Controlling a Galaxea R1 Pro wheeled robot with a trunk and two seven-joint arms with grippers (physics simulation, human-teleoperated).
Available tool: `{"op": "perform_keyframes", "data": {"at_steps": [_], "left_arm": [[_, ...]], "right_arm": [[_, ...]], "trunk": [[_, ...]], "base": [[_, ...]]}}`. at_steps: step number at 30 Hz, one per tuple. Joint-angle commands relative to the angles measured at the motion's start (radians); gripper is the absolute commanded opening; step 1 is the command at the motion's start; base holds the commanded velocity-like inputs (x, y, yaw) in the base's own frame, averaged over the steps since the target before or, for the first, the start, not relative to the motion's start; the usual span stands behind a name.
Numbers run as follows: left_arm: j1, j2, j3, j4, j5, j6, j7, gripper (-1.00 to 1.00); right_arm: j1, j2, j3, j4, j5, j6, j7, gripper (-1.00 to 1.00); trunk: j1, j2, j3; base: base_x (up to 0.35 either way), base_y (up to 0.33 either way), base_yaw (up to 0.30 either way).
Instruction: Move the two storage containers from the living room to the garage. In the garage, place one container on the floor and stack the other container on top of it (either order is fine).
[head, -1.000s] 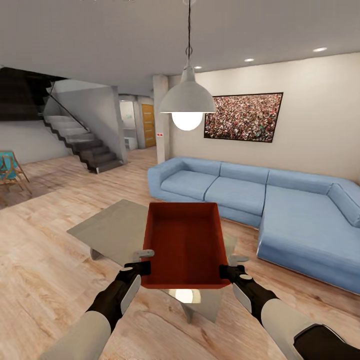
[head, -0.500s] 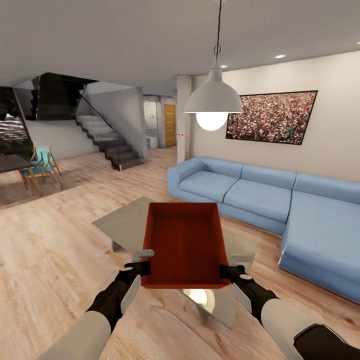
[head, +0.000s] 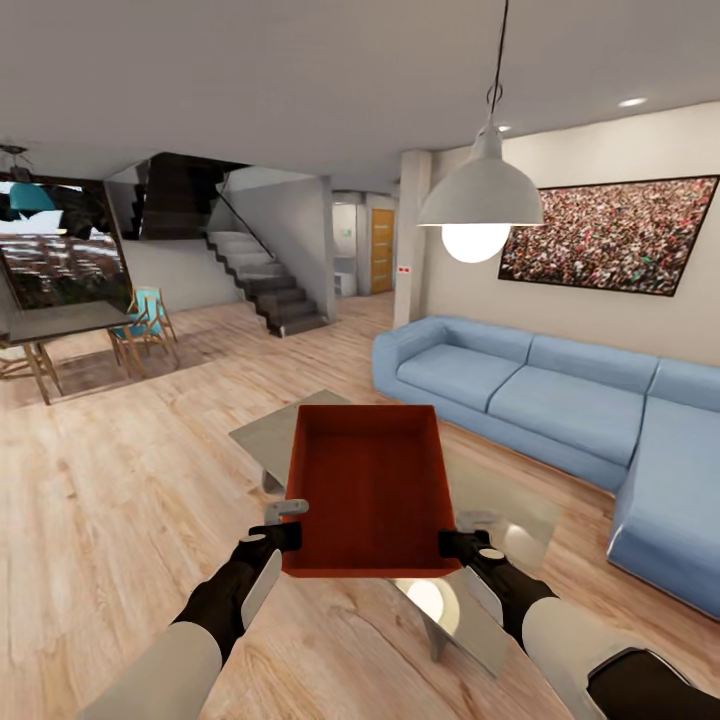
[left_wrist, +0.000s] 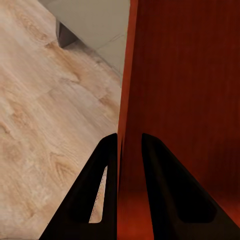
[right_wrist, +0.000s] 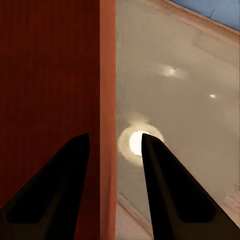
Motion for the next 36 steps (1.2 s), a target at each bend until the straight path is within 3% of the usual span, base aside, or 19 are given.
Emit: {"op": "perform_keyframes", "data": {"at_steps": [1,36], "left_arm": [[-0.001,0.002,0.034,-0.004,-0.016,-0.008,0.015,-1.0],[-0.001,0.002,0.034,-0.005,-0.016,-0.008,0.016,-1.0]], "right_arm": [[0.0,-0.001,-0.001,0.0,-0.023,-0.002,0.009,-1.0],[0.0,-0.001,-0.001,0.0,-0.022,-0.002,0.009,-1.0]], "trunk": [[0.0,-0.001,0.0],[0.0,-0.001,0.0]], "base": [[0.0,0.0,0.281],[0.0,0.0,0.281]]}}
